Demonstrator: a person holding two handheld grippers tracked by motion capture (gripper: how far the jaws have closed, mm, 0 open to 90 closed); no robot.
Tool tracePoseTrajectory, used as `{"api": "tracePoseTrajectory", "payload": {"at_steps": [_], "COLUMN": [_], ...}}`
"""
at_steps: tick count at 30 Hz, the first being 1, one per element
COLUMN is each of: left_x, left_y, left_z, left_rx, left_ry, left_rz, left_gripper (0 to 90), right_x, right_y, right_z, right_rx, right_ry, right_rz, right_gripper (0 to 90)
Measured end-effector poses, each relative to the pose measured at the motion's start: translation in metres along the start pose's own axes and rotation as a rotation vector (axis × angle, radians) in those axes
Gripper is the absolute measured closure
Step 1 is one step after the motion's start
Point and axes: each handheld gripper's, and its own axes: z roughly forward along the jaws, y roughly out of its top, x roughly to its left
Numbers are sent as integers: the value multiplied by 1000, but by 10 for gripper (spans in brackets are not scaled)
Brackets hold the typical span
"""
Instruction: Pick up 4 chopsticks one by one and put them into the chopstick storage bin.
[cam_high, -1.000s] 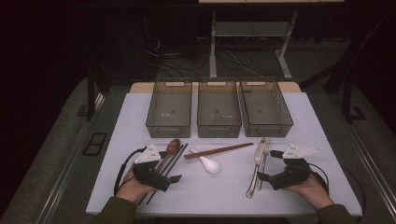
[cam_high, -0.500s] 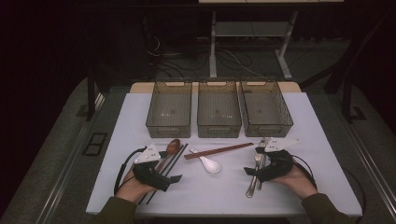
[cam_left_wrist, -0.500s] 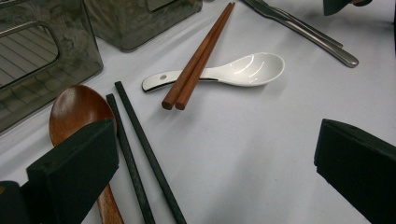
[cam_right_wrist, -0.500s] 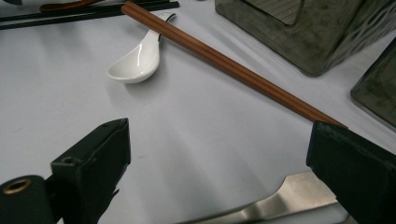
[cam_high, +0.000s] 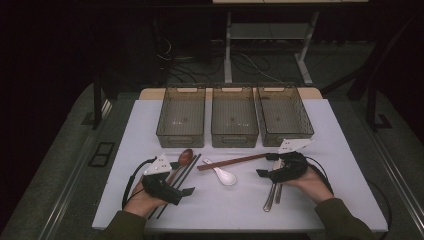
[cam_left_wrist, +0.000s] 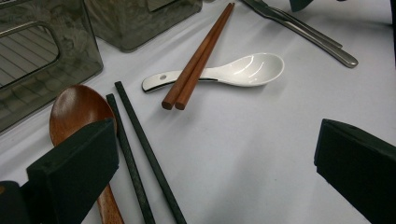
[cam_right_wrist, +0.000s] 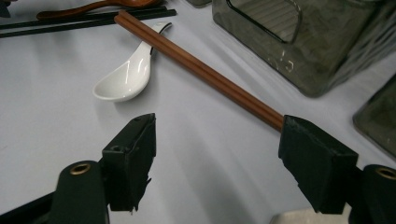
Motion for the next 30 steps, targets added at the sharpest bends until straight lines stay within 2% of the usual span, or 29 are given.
{"api": "tracePoseTrajectory", "payload": {"at_steps": [5, 13, 19, 24, 25, 30], "left_x": [1, 1, 1, 1, 1, 1], "left_y": [0, -1, -1, -1, -1, -1], "left_z": [0, 1, 2, 2, 2, 2], "left_rx": [1, 6, 9, 9, 9, 8], "left_ry": [1, -3, -7, -11, -12, -14], "left_rz": [-3, -3, -3, -5, -6, -5], "left_gripper": [0, 0, 0, 0, 0, 0], "right_x": [-5, -8, -14, -17, -17, -15], "right_y": [11, 23, 33, 38, 40, 46], "right_z": [10, 31, 41, 49, 53, 61], "right_rx": [2, 49, 64, 92, 115, 149], "right_ry": [24, 54, 75, 82, 69, 69], "right_rz": [-10, -43, -61, -70, -88, -110], "right_gripper": [282, 314, 347, 376, 388, 391]}}
